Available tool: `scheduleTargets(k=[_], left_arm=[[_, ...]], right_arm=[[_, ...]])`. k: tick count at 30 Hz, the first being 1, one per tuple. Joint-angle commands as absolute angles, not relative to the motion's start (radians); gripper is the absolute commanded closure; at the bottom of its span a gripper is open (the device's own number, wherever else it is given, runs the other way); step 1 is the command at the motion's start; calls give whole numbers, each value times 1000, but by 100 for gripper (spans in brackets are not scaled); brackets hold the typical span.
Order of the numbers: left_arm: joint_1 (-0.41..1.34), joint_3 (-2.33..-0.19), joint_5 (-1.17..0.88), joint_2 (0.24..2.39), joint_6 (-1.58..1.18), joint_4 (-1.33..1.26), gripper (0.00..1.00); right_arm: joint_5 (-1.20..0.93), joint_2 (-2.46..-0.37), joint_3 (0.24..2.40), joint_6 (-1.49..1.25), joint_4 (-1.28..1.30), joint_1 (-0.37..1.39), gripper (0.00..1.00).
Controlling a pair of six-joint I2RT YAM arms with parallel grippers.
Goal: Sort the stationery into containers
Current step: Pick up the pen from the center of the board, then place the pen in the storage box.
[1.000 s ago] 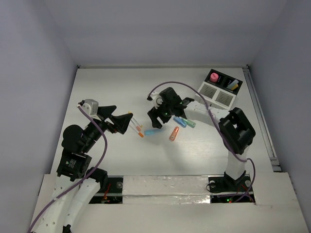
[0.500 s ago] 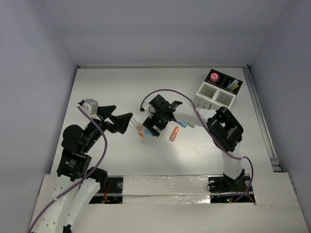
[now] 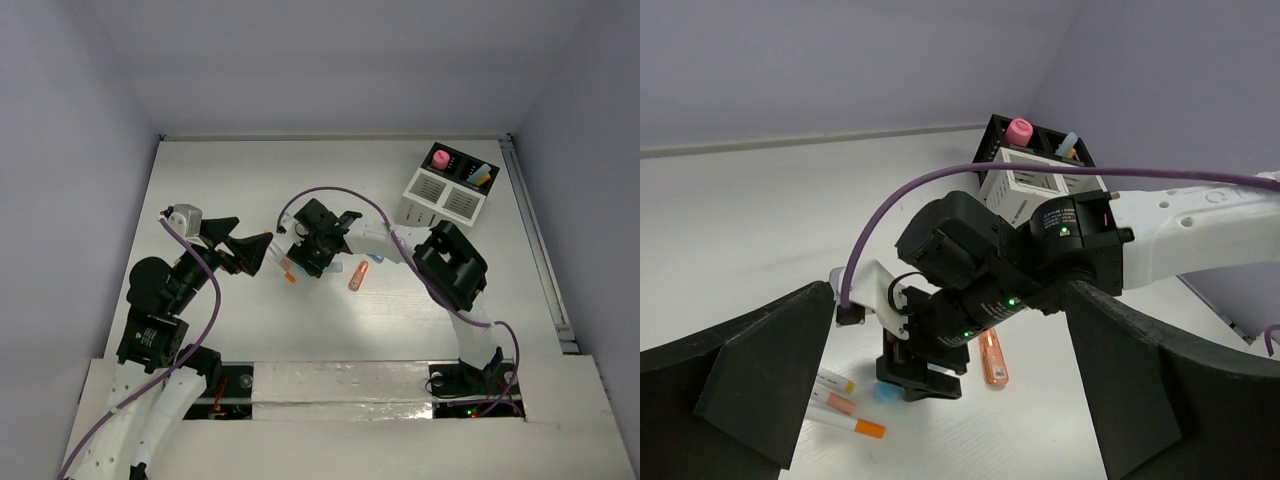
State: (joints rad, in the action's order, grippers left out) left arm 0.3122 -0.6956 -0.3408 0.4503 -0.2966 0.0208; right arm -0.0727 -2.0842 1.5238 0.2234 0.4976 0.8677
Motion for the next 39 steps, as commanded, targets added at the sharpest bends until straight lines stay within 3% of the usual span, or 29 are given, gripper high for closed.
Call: scheduleTargets(k=[1,3,11,13,19,28,34,39], left_arm=[[305,-700,-351,453,-295,-15,1],[305,-701,-353,453,-296,-15,1],[305,-699,-354,453,-296,-17,1],[305,-699,-356,453,-296,-18,1],[305,-699,-357,451,-296,-17,1],[305,-699,-360,442,-295,-15,1],[305,-699,-356,439,-295,-14,1],[314,-700,-356,439,-293,-15,1]], right_arm=[[-6,-2089,1514,241,460,877,37],[29,-2094,1516,244,462,877,41],[40,-2071,1505,222,414,877,71],[46,-2033,1496,201,385,867,73],[81,-1831,1404,89,154,773,74],[377,-1467,1168,-187,-273,356,75],[524,-1486,1160,-246,-419,120,75],[584,-1580,1230,-158,-439,40,75]])
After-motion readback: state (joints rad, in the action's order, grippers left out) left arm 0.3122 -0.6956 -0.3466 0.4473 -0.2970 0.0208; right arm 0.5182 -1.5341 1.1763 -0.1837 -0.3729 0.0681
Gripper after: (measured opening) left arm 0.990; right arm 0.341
